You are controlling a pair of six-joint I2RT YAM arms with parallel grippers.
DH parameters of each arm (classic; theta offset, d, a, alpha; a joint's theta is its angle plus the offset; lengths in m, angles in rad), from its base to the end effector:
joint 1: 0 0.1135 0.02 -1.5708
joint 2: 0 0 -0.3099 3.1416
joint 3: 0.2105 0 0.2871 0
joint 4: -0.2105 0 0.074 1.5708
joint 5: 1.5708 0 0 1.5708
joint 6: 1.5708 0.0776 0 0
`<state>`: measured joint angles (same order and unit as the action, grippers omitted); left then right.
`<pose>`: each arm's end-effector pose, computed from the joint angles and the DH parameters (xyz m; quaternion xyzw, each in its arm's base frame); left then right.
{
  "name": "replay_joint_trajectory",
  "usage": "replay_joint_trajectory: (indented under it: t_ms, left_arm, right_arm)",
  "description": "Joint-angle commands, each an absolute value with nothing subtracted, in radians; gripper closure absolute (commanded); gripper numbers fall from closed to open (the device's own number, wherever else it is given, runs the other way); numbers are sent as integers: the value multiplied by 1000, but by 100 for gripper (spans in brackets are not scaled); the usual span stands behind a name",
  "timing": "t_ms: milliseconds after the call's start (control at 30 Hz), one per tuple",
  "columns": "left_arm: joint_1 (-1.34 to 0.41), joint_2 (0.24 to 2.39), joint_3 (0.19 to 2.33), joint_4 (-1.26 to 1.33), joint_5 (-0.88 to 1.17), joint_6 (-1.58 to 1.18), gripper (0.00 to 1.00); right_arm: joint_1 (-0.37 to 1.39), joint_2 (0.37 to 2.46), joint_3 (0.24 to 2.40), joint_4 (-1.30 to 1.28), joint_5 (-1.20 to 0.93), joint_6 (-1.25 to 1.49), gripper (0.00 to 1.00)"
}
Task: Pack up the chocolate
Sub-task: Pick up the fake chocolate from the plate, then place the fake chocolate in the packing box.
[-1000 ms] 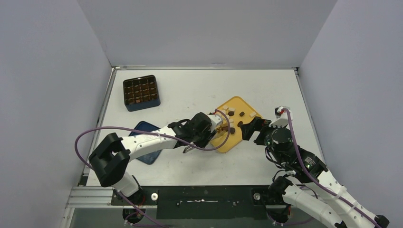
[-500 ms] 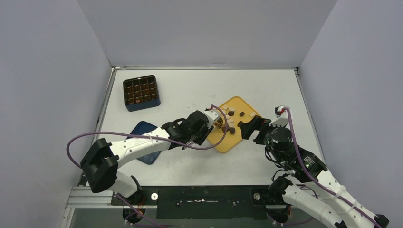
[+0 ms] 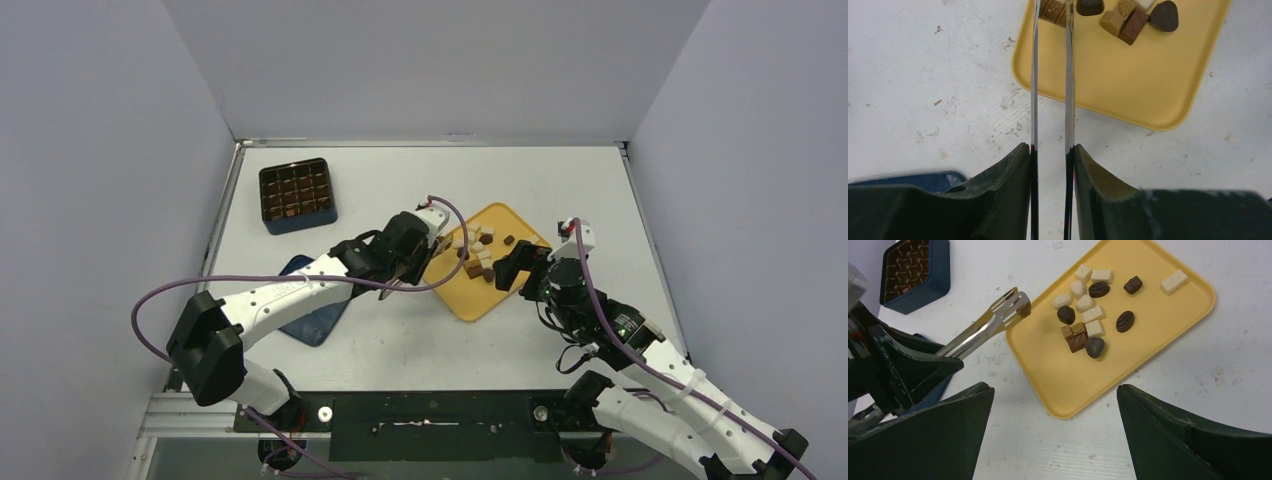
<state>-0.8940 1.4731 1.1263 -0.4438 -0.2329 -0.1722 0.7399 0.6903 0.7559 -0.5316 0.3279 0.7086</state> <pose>0.2516 -0.2845 0.2766 0.2830 0.8750 -0.0994 0.3799 0.1564 0.1090 0.3228 0.0725 0.8411 0.2389 0.4798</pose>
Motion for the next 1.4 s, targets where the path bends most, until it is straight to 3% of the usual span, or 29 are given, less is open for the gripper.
replay_joint_trajectory:
  t_ms: [0,467,933,1367]
  left_arm:
    - [-840,1428,1187,-460,-236,-222,71]
    - [-615,1382,1262,-557,-223,-246,71]
    - [-281,1411,1345,-613,-235,-245,70]
    - [-156,1521,1385,-576,-189,-273,70]
  right_arm:
    - [738,695,751,-492,299,726,0]
    - [738,635,694,-477,237,730,0]
    - [739,668,668,-416,181,727,0]
    - [742,680,650,-357,111,725,0]
